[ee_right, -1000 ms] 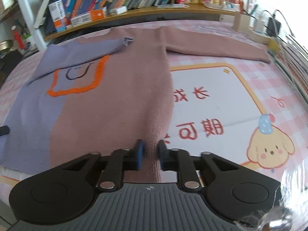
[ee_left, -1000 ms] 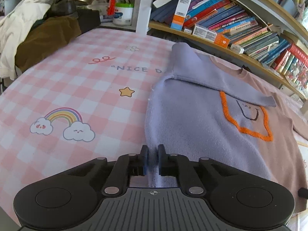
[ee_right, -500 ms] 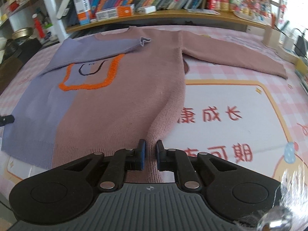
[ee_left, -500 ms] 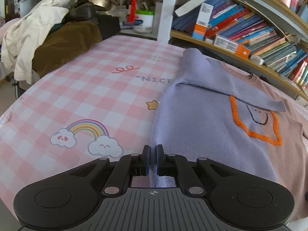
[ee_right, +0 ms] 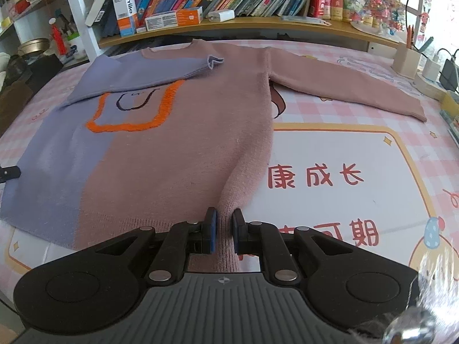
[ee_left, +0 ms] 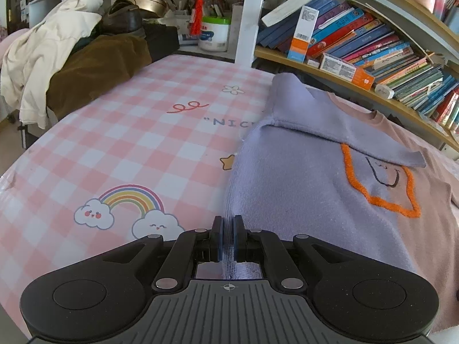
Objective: Fold clothes
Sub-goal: 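Grasp the lavender hem with the left tool while the right tool grasps the pink hem, straightening, then open both tools and move the right tool to the pink sleeve cuff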
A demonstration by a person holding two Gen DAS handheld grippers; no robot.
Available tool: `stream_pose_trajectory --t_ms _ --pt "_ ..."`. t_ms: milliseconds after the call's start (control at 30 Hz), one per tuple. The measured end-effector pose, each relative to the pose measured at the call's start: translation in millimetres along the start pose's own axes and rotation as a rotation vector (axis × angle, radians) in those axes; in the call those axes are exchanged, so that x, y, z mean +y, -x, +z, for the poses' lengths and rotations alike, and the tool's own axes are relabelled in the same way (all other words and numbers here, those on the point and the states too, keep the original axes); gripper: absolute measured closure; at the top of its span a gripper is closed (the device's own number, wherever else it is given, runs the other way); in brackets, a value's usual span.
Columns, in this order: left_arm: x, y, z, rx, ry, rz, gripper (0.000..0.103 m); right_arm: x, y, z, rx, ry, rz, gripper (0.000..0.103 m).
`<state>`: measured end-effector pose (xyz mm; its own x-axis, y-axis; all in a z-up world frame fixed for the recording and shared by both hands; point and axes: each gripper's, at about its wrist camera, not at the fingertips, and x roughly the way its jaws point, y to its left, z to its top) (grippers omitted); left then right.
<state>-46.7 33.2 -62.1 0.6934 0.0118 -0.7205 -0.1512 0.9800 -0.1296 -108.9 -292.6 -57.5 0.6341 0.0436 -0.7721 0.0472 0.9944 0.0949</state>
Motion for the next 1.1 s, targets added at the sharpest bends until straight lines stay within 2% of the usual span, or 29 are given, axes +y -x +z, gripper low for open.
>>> stream_pose_trajectory --t_ms 167,200,300,367,433,500,600,667,700,733,867,1100 --pt "1 3 1 -0.003 -0.018 -0.022 0.097 3 2 -3 -0.003 -0.011 -0.034 0.093" --pt "2 4 2 -0.003 -0.023 -0.022 0.094 4 2 -3 -0.004 -0.014 -0.04 0.093" --pt "5 8 3 -0.014 -0.031 -0.016 0.092 6 5 -4 -0.003 -0.031 -0.059 0.087" --pt "7 12 4 -0.023 -0.034 -0.016 0.088 7 10 -6 -0.01 -0.05 -0.065 0.077" --pt "8 17 4 -0.035 -0.039 -0.017 0.077 8 15 -7 -0.024 -0.061 -0.072 0.072" --pt "8 22 4 -0.044 -0.047 -0.02 0.073 10 20 -9 -0.04 -0.068 -0.08 0.069" --pt "9 29 2 -0.048 -0.062 -0.029 0.068 15 29 -12 -0.062 -0.075 -0.098 0.059" --pt "9 32 -1 -0.047 -0.072 -0.034 0.057 18 34 -15 -0.076 -0.08 -0.113 0.05" --pt "9 35 -3 -0.048 -0.078 -0.034 0.043 20 37 -17 -0.084 -0.082 -0.124 0.047" --pt "9 38 -5 -0.052 -0.084 -0.034 0.034 22 39 -18 -0.09 -0.084 -0.134 0.041" --pt "6 47 -13 -0.042 -0.113 -0.057 0.026 29 48 -26 -0.107 -0.093 -0.177 0.021" --pt "-1 61 -31 -0.032 -0.203 -0.123 0.015 40 62 -48 -0.102 -0.11 -0.24 0.012"
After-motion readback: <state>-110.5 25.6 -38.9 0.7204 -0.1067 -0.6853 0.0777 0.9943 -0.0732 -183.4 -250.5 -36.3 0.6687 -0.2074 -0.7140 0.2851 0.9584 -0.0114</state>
